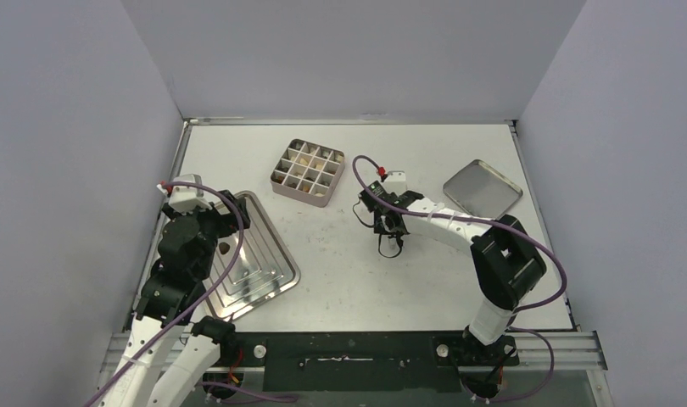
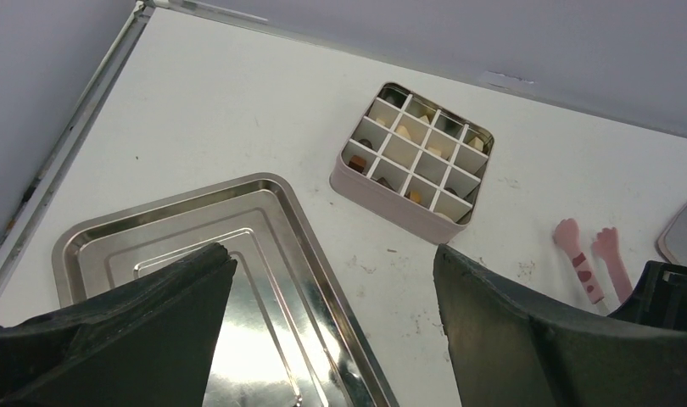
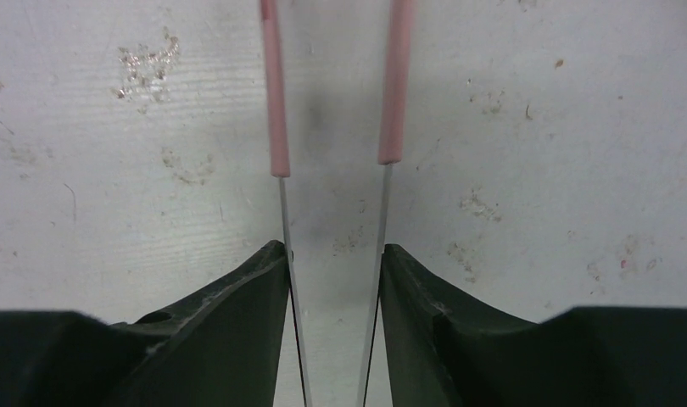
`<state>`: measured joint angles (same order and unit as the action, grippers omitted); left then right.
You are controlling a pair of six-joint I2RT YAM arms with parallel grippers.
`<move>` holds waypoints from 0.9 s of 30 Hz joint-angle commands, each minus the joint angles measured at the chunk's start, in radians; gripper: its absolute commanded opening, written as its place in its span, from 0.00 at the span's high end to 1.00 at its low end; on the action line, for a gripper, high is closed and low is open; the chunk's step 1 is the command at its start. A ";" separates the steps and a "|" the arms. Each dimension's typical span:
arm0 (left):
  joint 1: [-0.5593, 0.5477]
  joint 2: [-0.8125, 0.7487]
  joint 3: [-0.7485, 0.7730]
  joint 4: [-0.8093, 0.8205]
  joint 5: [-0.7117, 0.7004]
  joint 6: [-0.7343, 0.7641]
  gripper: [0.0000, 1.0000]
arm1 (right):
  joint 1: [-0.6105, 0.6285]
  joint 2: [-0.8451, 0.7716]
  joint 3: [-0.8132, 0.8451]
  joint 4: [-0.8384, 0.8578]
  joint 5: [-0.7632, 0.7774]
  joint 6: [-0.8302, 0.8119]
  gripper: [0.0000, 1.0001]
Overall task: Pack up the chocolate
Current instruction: Place the clamp at the center of the board.
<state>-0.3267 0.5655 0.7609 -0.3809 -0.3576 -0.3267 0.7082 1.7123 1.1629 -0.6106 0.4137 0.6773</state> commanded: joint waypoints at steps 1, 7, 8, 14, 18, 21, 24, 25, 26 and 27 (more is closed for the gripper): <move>-0.008 -0.006 0.002 0.014 -0.012 0.022 0.15 | 0.010 -0.015 -0.023 0.056 0.011 0.071 0.54; -0.008 -0.012 -0.001 0.011 -0.023 0.023 0.15 | -0.030 -0.038 0.013 0.021 0.083 0.041 0.38; -0.008 -0.013 0.000 0.010 -0.023 0.023 0.15 | -0.042 -0.040 0.022 0.015 0.091 0.035 0.37; -0.011 -0.020 0.000 0.009 -0.015 0.019 0.15 | -0.197 -0.064 0.039 0.080 0.125 -0.043 0.38; -0.018 -0.023 0.000 0.009 -0.007 0.013 0.15 | -0.355 -0.039 0.081 0.136 0.117 -0.089 0.42; -0.018 -0.021 0.003 0.015 0.001 0.004 0.14 | -0.453 0.004 0.125 0.167 0.080 -0.090 0.50; -0.019 -0.028 0.000 0.018 0.003 0.005 0.15 | -0.540 0.063 0.166 0.195 0.020 -0.077 0.57; -0.018 -0.031 0.000 0.016 0.001 0.006 0.15 | -0.562 0.085 0.178 0.206 0.002 -0.076 0.59; -0.018 -0.033 -0.001 0.014 -0.002 0.006 0.15 | -0.579 0.119 0.193 0.216 -0.021 -0.083 0.60; -0.019 -0.034 -0.001 0.014 -0.003 0.005 0.15 | -0.596 0.136 0.213 0.221 -0.057 -0.090 0.60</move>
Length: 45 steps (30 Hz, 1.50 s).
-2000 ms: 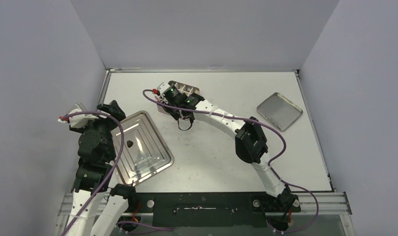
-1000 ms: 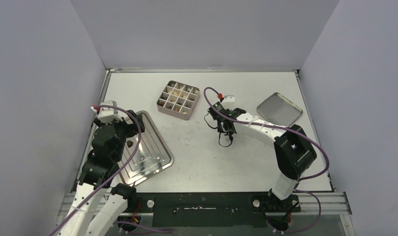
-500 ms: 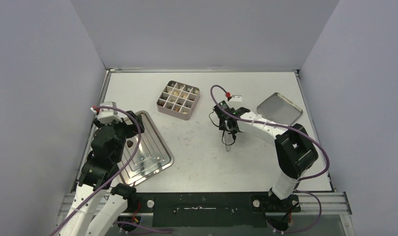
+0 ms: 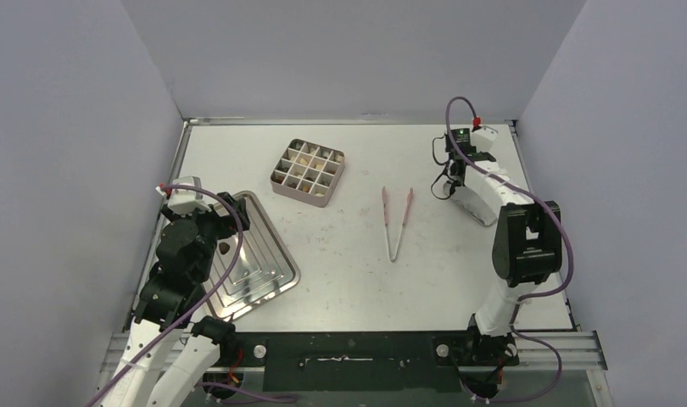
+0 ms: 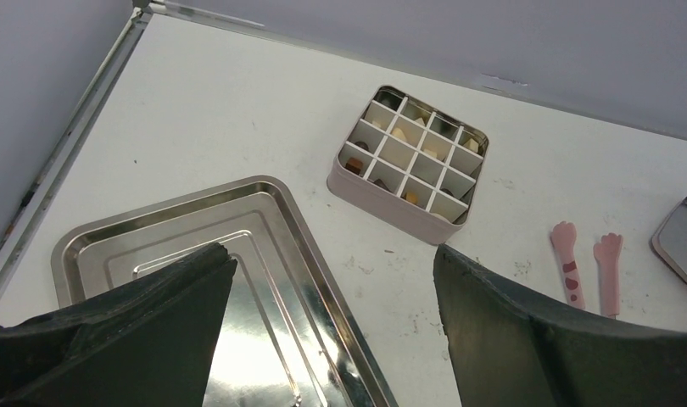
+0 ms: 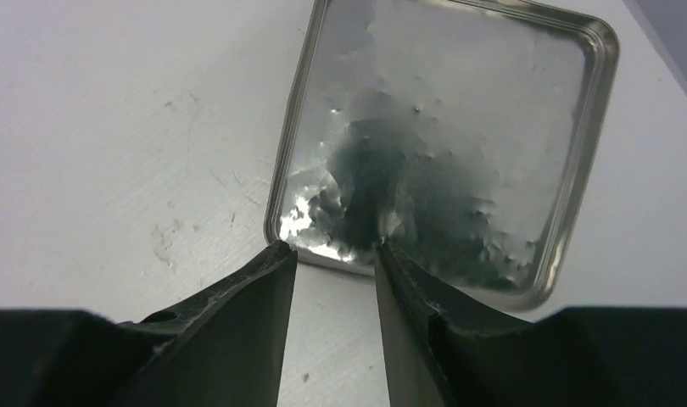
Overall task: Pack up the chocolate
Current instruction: Place the clamp at the center of the board, then pick up the box lid from the center of the board.
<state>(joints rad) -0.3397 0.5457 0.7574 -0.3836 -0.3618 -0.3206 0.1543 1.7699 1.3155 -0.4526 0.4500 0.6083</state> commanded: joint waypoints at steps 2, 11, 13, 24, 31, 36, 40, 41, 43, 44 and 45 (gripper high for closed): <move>-0.007 -0.015 0.002 0.016 0.008 -0.004 0.15 | -0.062 0.147 0.118 0.044 -0.136 -0.036 0.62; -0.005 -0.018 0.000 0.019 0.006 -0.002 0.15 | -0.095 0.260 0.166 0.075 -0.212 -0.035 0.62; -0.004 -0.021 -0.001 0.020 0.007 -0.002 0.15 | -0.096 0.270 0.175 0.063 -0.208 -0.034 0.63; 0.001 -0.023 -0.002 0.020 -0.003 -0.002 0.15 | -0.102 0.218 0.179 0.058 -0.164 -0.007 0.63; 0.001 -0.030 -0.007 0.020 -0.006 0.002 0.15 | -0.106 0.258 0.209 0.046 -0.190 -0.002 0.63; 0.001 -0.029 -0.007 0.020 -0.007 0.002 0.15 | -0.106 0.228 0.200 0.058 -0.196 0.021 0.63; 0.001 -0.030 -0.006 0.019 -0.007 0.000 0.15 | -0.108 0.251 0.235 0.051 -0.197 0.025 0.63; 0.001 -0.029 -0.006 0.017 -0.007 0.000 0.15 | -0.108 0.266 0.247 0.041 -0.197 0.027 0.63; 0.001 -0.032 -0.007 0.015 -0.010 -0.001 0.15 | -0.108 0.290 0.261 0.039 -0.201 0.028 0.63; 0.001 -0.031 -0.007 0.014 -0.012 0.000 0.15 | -0.108 0.301 0.263 0.047 -0.202 0.026 0.63; 0.001 -0.032 -0.006 0.013 -0.013 0.000 0.15 | -0.110 0.315 0.267 0.052 -0.203 0.024 0.63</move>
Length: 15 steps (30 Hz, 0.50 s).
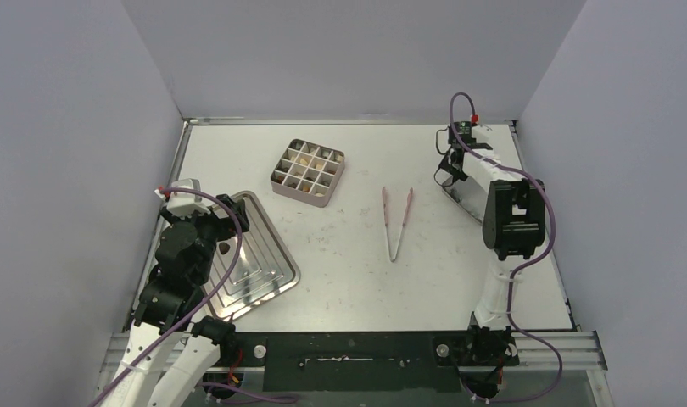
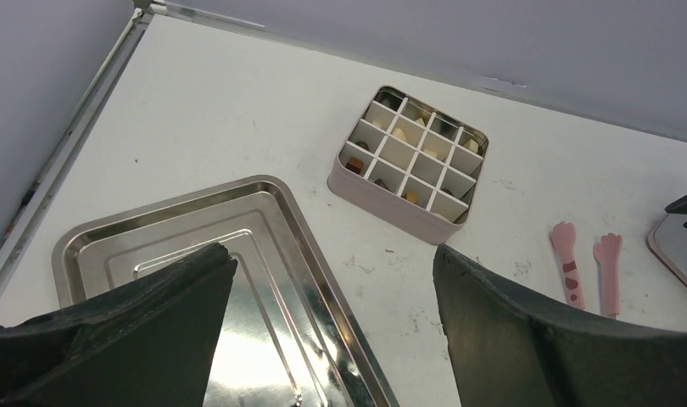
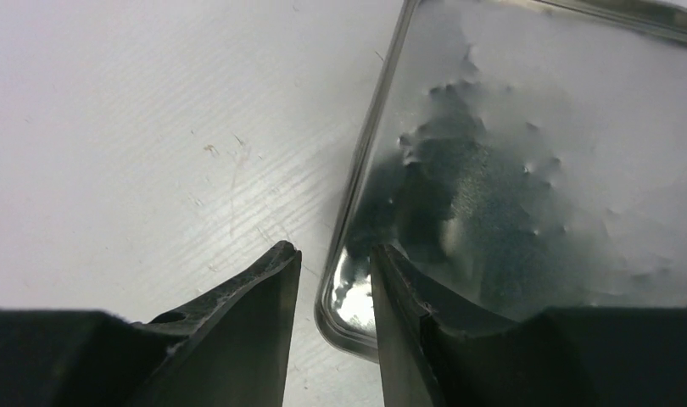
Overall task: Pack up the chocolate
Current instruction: Pick up the box lid from the center of the board.
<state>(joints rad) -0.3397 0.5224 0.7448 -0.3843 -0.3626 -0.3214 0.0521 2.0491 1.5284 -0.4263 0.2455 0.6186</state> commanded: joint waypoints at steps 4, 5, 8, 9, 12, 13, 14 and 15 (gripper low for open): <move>0.001 -0.010 0.005 0.013 -0.020 0.001 0.15 | -0.013 0.080 0.095 -0.010 0.001 0.011 0.63; 0.001 -0.010 0.005 0.011 -0.020 0.001 0.15 | -0.014 0.084 0.095 -0.011 0.002 0.010 0.63; 0.001 -0.009 0.007 0.012 -0.023 -0.002 0.15 | -0.018 0.097 0.099 -0.023 0.015 0.030 0.63; 0.001 -0.008 0.007 0.013 -0.021 -0.002 0.15 | -0.020 0.101 0.102 -0.023 0.012 0.033 0.64; 0.001 -0.009 0.005 0.011 -0.028 -0.002 0.15 | -0.020 0.113 0.107 -0.010 -0.002 0.032 0.68; 0.001 -0.007 0.005 0.010 -0.031 0.001 0.15 | -0.020 0.123 0.112 -0.009 -0.010 0.029 0.74; 0.001 -0.007 0.008 0.005 -0.034 0.005 0.15 | -0.020 0.128 0.116 -0.013 -0.019 0.023 0.80; 0.001 -0.004 0.012 -0.007 -0.041 0.005 0.15 | -0.020 0.129 0.117 -0.016 -0.036 0.016 0.87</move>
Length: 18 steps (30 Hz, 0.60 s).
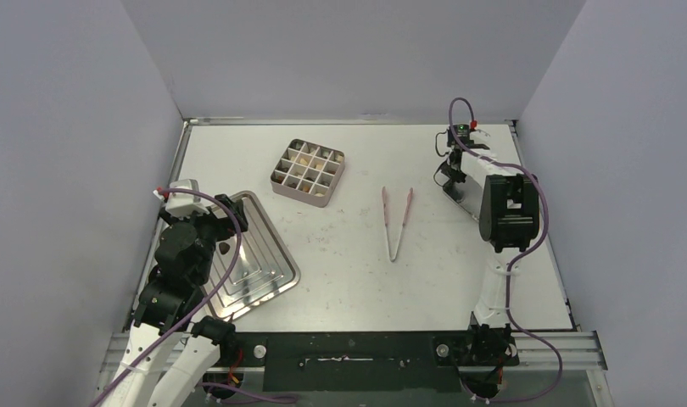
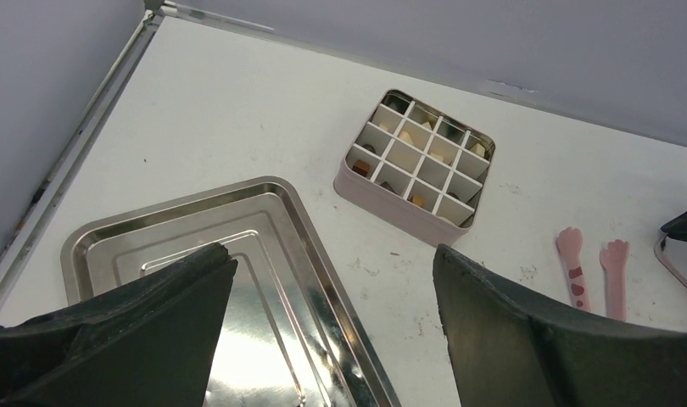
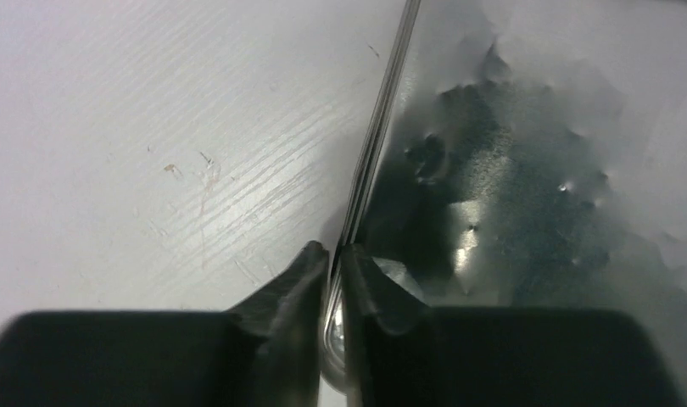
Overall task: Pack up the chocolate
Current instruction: Pick up the box lid from the center of the board.
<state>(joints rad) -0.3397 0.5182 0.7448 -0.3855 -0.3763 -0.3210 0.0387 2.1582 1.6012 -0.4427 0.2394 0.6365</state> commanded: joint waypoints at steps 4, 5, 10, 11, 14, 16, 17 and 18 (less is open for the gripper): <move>0.001 0.000 0.019 -0.017 -0.041 -0.008 0.17 | 0.005 -0.052 0.016 -0.003 -0.051 -0.056 1.00; 0.001 0.002 0.019 -0.015 -0.032 -0.017 0.18 | 0.010 -0.086 0.004 0.002 -0.059 -0.072 1.00; 0.001 0.053 0.013 0.007 0.058 -0.016 0.19 | 0.064 -0.302 -0.047 0.012 -0.195 -0.169 1.00; 0.001 0.071 0.023 0.008 0.078 -0.008 0.19 | 0.082 -0.346 -0.058 0.001 -0.192 -0.181 1.00; 0.001 0.115 0.034 0.068 0.206 0.044 0.20 | 0.127 -0.498 -0.132 0.015 -0.229 -0.211 1.00; -0.001 0.152 0.045 0.122 0.315 0.092 0.22 | 0.150 -0.579 -0.185 0.037 -0.304 -0.218 1.00; -0.001 0.174 0.053 0.154 0.378 0.120 0.23 | 0.166 -0.614 -0.197 0.039 -0.328 -0.222 1.00; -0.002 0.196 0.060 0.186 0.441 0.160 0.24 | 0.189 -0.644 -0.208 0.039 -0.351 -0.230 1.00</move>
<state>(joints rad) -0.3397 0.6575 0.7460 -0.3683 -0.1913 -0.2832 0.1749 1.6650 1.4425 -0.4511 0.0109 0.4561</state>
